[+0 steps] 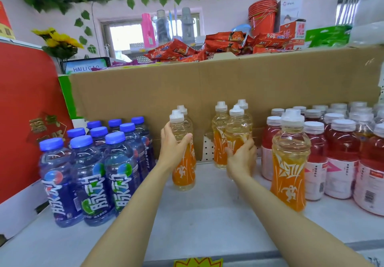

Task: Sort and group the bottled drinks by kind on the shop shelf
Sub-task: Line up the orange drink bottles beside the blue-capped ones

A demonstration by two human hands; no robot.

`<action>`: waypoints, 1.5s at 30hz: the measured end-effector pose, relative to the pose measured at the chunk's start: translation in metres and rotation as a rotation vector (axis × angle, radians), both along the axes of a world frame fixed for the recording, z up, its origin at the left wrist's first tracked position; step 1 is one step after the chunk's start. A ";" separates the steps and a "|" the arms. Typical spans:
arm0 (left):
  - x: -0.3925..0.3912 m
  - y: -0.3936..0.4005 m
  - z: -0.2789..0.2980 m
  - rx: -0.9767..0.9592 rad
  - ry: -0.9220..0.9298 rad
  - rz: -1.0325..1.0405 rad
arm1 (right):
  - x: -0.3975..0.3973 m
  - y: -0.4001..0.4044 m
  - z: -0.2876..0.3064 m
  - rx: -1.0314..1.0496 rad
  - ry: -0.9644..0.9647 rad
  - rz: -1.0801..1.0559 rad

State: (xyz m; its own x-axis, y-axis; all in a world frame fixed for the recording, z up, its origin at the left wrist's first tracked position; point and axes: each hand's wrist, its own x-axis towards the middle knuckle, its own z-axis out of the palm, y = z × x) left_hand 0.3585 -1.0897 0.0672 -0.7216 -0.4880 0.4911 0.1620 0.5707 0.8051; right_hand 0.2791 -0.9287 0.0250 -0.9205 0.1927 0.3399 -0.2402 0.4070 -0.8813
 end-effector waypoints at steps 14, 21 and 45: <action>0.030 0.079 0.002 -0.275 0.137 0.046 | 0.076 0.011 -0.020 -0.034 0.340 0.575; 0.059 0.062 0.001 -0.218 0.183 0.027 | -0.001 -0.005 -0.010 0.111 0.144 0.205; 0.079 0.036 -0.001 -0.206 0.196 0.045 | -0.035 -0.055 -0.020 0.081 -0.017 0.331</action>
